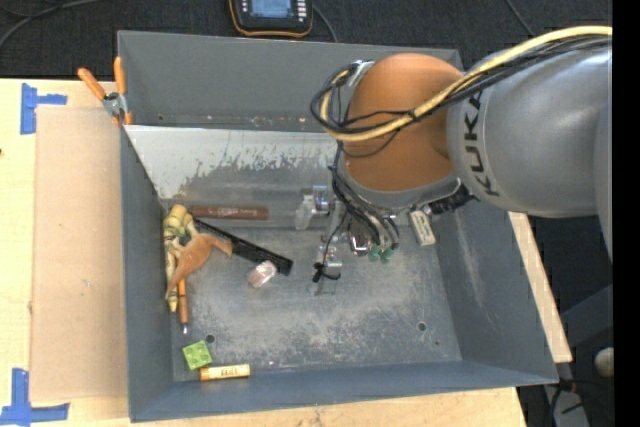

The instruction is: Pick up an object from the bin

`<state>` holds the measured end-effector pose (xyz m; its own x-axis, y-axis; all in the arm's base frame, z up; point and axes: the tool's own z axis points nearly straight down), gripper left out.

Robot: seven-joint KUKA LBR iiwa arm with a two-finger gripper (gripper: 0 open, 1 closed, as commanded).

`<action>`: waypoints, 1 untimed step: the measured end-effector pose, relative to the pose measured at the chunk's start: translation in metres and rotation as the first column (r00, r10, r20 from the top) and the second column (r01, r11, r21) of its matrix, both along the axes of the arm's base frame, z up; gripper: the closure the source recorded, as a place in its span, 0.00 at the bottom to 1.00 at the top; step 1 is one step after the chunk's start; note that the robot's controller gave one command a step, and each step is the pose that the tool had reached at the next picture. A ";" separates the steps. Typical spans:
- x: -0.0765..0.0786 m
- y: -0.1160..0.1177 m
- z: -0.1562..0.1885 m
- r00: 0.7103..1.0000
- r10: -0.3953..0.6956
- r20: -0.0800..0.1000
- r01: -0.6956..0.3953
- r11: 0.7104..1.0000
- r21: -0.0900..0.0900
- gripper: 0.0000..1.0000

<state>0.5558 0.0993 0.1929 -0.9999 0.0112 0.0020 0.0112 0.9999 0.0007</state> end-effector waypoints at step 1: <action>0.011 0.042 -0.052 1.000 -0.009 -0.006 0.009 1.000 0.001 0.00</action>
Offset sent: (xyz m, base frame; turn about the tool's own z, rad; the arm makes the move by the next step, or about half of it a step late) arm -0.0005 0.0421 -0.0844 0.1997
